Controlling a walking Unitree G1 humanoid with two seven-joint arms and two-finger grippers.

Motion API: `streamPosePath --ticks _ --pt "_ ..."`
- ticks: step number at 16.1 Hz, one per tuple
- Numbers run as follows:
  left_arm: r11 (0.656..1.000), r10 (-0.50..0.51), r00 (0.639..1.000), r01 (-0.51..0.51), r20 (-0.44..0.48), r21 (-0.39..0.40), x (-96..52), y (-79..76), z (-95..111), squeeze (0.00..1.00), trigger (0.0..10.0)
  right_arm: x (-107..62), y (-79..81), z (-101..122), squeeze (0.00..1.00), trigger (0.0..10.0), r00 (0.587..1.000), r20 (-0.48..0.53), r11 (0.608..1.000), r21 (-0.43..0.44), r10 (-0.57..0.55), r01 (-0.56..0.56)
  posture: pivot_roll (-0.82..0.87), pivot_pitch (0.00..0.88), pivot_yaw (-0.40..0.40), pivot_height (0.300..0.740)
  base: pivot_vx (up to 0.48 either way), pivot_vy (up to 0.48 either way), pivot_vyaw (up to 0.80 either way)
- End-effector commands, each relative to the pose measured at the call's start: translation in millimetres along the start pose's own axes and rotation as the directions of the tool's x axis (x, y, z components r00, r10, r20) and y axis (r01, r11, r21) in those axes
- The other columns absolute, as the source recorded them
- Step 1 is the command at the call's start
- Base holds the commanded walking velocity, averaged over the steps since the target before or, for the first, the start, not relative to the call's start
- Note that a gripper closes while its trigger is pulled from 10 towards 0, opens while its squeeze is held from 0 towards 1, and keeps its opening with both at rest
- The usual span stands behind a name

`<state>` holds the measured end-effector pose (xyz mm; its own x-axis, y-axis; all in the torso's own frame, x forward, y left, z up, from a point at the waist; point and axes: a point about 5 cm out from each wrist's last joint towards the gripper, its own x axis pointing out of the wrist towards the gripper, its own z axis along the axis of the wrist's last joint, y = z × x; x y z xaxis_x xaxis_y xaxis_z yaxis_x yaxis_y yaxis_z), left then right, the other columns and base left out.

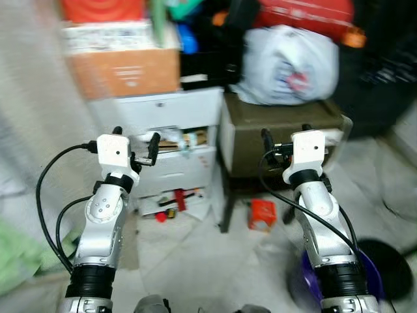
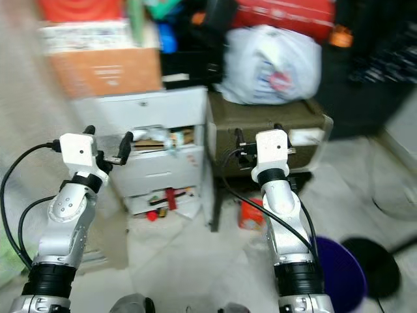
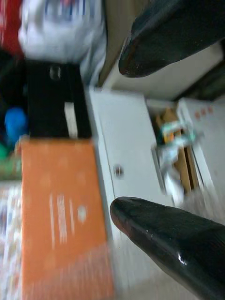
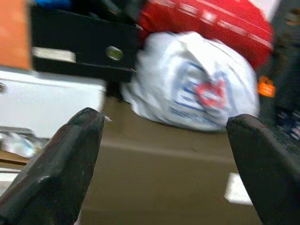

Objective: Clean up the room

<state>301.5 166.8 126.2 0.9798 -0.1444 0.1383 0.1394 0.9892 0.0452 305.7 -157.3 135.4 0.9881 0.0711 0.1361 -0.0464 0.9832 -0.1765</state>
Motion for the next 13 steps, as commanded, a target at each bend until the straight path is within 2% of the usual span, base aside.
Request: streamPosePath --ticks 1,3,5,6,11,13 --pt "1.0 -0.02 1.0 0.021 0.011 -0.002 1.9 -1.9 3.9 0.0 10.0 1.5 -3.6 -0.8 0.0 10.0 1.0 -0.011 1.0 0.009 -0.013 0.013 -0.04 0.0 -0.029 0.74 0.0 0.0 -0.8" --pt "1.0 -0.024 1.0 0.024 0.017 -0.002 1.9 -2.2 4.7 0.0 10.0 1.6 -3.5 -0.7 0.0 10.0 1.0 -0.009 1.0 0.009 -0.013 0.013 -0.04 0.0 -0.029 0.74 0.0 0.0 -0.8" --pt "0.997 -0.073 0.996 0.074 0.042 -0.008 0.7 -6.2 7.6 0.0 10.0 2.2 -3.6 -0.3 0.0 10.0 1.0 -0.007 1.0 0.01 -0.014 0.014 -0.04 0.0 -0.03 0.74 0.0 0.0 -0.8" --pt "0.996 -0.087 0.995 0.088 0.049 -0.019 0.2 -7.5 8.3 0.0 10.0 2.2 -3.7 -0.2 0.0 10.0 1.0 -0.006 1.0 0.01 -0.014 0.014 -0.04 0.0 -0.03 0.74 0.0 0.0 0.0" --pt "0.994 -0.105 0.993 0.107 0.057 -0.027 -0.2 -8.7 9.1 0.0 10.0 2.5 -3.7 -0.4 0.0 10.0 1.0 -0.008 1.0 0.012 -0.013 0.013 -0.04 0.0 -0.031 0.74 0.4 0.0 0.0" --pt "0.993 -0.112 0.992 0.114 0.055 -0.029 -0.2 -8.8 9.0 0.0 10.0 2.5 -3.4 -0.5 0.0 10.0 1.0 -0.008 1.0 0.015 -0.012 0.013 -0.04 0.0 -0.03 0.74 0.459 0.0 -0.8"
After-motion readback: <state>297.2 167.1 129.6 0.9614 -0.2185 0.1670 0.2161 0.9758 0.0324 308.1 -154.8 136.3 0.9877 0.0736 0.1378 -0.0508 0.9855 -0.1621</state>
